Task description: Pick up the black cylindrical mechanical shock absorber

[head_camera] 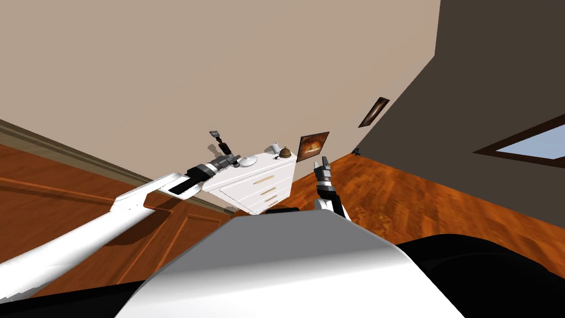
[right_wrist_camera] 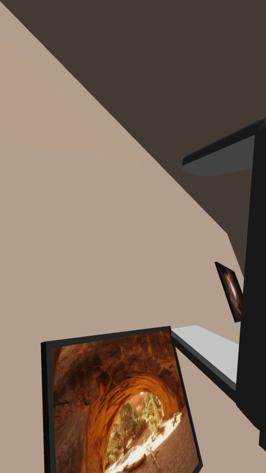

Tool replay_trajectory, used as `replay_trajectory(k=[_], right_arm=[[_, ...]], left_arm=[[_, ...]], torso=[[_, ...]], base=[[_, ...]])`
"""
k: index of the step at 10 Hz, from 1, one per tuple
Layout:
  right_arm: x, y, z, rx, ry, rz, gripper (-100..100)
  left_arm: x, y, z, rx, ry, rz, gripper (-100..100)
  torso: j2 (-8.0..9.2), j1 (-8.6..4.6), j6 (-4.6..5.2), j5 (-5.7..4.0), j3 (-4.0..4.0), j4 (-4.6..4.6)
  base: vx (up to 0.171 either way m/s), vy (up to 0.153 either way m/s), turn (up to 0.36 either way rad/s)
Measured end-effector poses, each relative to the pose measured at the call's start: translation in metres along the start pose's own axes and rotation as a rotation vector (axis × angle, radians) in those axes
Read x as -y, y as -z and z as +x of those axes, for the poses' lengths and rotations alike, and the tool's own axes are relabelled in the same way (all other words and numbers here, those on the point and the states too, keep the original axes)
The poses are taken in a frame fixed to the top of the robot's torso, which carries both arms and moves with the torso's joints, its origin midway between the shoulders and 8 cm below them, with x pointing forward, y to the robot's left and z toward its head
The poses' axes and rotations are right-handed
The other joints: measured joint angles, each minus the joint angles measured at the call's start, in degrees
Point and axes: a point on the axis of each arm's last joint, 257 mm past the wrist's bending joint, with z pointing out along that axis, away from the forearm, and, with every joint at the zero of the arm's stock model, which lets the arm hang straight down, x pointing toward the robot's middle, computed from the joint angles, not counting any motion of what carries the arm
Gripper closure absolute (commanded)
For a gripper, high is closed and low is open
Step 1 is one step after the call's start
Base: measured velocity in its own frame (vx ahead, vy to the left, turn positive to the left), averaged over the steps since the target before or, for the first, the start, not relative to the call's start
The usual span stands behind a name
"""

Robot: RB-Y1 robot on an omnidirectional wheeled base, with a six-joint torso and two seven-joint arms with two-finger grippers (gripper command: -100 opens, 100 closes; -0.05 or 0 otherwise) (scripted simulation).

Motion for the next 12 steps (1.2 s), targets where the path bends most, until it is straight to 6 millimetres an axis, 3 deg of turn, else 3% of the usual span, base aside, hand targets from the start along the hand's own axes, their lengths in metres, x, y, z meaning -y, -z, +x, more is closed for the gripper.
replay_trajectory(k=[12], right_arm=[[0.0,0.0,0.0,0.0,0.0,0.0,0]], left_arm=[[-0.071,0.01,0.011,-0.026,0.045,0.009,-100]], torso=[[-0.1,-0.2,0.16,0.05,-0.13,-0.17]], base=[[-0.002,-0.062,-0.005]])
